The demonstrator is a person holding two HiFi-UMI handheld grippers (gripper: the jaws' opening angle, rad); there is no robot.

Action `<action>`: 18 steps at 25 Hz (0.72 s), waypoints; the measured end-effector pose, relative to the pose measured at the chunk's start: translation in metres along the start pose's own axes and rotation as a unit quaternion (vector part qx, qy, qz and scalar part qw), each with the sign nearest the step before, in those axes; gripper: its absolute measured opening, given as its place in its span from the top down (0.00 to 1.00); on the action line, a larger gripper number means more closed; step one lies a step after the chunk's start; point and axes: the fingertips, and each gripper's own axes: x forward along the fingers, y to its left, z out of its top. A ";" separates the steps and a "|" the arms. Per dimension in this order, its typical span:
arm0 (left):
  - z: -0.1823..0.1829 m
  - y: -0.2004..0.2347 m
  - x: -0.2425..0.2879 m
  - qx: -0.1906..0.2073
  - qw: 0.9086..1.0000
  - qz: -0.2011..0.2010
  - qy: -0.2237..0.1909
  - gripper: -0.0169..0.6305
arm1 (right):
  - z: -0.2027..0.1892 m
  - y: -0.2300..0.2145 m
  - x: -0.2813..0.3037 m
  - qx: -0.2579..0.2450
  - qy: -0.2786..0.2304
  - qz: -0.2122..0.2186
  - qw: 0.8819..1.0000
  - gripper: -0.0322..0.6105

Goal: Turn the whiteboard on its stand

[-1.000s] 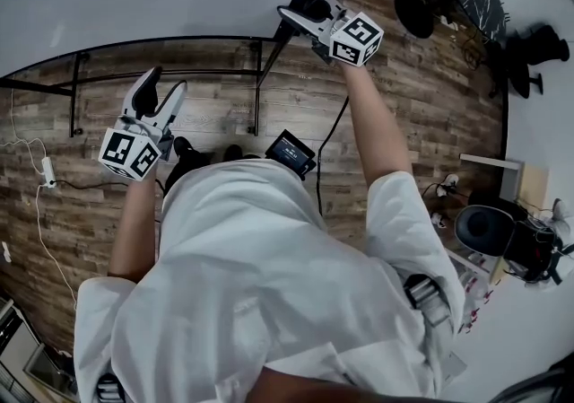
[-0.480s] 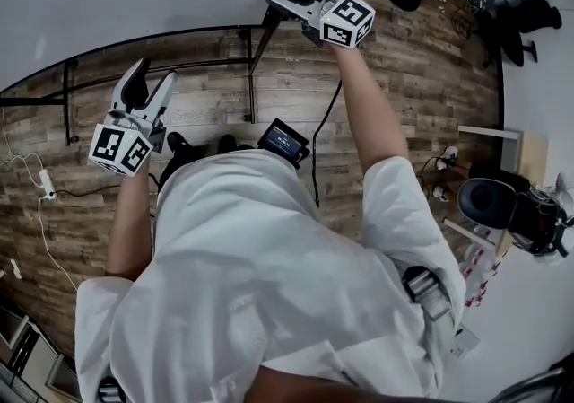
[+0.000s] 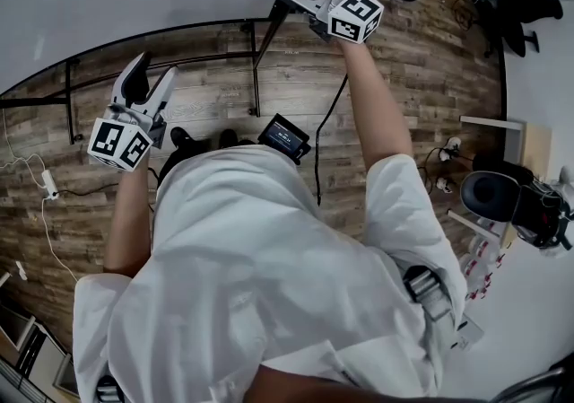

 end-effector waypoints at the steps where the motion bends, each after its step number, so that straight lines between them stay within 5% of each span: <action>1: -0.001 0.002 0.000 0.000 1.000 -0.002 0.001 0.59 | -0.001 -0.001 0.000 0.000 0.001 -0.002 1.000 0.67; 18: -0.006 -0.003 0.008 -0.001 0.999 -0.030 0.011 0.59 | -0.008 -0.017 -0.026 0.010 0.004 -0.035 0.999 0.65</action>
